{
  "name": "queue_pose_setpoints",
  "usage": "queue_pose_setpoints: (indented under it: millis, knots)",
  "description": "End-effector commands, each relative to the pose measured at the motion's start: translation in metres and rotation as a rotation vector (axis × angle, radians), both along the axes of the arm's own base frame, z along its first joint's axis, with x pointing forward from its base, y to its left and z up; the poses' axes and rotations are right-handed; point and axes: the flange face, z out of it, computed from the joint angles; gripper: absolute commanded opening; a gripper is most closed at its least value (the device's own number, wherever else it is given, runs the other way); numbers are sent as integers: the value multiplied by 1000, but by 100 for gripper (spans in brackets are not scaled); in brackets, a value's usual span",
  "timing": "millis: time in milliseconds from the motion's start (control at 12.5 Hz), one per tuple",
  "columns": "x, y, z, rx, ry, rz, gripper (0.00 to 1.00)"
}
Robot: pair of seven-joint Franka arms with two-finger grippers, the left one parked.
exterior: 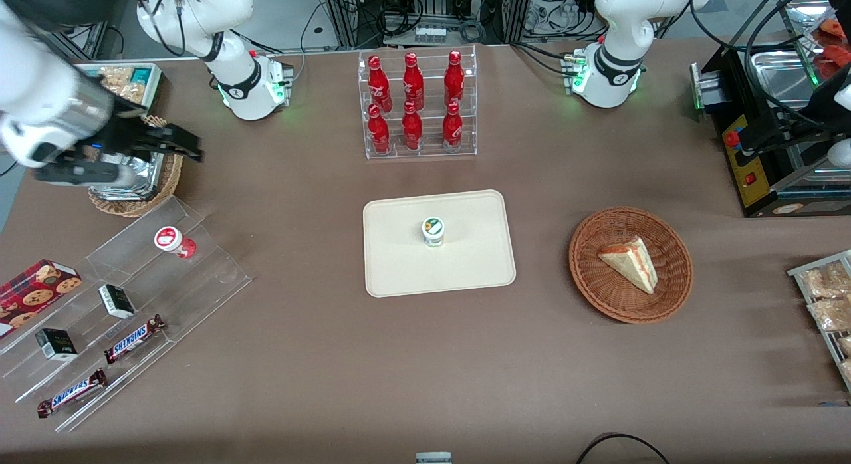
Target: Place green gum on tray
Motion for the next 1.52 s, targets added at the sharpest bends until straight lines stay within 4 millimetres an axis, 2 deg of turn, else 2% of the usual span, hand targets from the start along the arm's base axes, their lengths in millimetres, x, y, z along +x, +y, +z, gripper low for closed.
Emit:
queue_pose_setpoints:
  millis: [0,160,320,640,880,1200,1440]
  knots:
    - [-15,-41,10,-2,-15,-9,100]
    - [-17,-65,14,-7,-13,-14,100]
    - [-17,-75,19,-14,-25,6,100]
    - [-9,-78,15,-42,-17,11,100]
    - [14,-72,17,-37,-33,25,100]
    - [35,-85,18,-38,-42,7,100]
    - [36,-84,20,-41,-47,-1,100]
